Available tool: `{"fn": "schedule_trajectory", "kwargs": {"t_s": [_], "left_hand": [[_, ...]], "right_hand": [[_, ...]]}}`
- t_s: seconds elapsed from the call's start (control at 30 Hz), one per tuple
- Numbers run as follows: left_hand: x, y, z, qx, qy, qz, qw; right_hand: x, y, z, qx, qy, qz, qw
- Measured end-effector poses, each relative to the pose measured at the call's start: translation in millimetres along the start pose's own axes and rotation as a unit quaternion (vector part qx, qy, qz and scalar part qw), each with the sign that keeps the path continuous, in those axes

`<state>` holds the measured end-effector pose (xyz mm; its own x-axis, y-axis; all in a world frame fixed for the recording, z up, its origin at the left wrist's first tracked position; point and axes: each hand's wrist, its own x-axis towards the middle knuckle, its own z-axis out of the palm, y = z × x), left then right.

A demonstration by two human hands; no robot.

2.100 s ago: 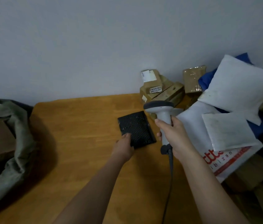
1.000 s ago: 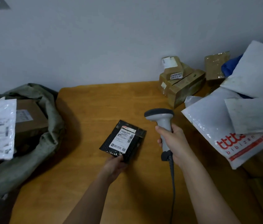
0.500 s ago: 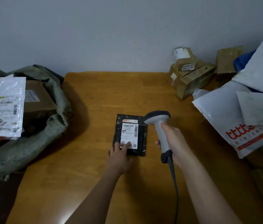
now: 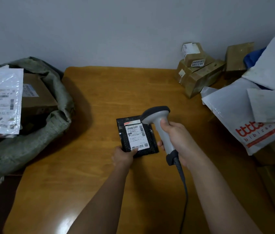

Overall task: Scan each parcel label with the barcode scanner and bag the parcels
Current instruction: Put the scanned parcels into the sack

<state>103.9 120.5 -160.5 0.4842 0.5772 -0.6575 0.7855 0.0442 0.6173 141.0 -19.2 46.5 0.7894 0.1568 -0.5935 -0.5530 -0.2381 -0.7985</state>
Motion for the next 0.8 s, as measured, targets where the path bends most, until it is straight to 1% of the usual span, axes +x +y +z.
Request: {"fn": "schedule_trajectory", "kwargs": {"t_s": [0.17,0.57,0.8], "left_hand": [[5.6,-5.7,-0.9,-0.068,-0.013,-0.014,0.997],[-2.8,-4.1,-9.5,-0.133,-0.047,-0.015,0.99],[-0.3,-5.3,-9.9,-0.141,-0.057,-0.022,0.988]], "right_hand": [[-12.4,-2.8,-0.3,-0.012,0.011,-0.021,1.0],[-36.1,-10.0,-1.1,-0.02,0.036,-0.06,0.997],[-47.4,-12.6,-1.7,-0.036,0.059,-0.072,0.995]]}}
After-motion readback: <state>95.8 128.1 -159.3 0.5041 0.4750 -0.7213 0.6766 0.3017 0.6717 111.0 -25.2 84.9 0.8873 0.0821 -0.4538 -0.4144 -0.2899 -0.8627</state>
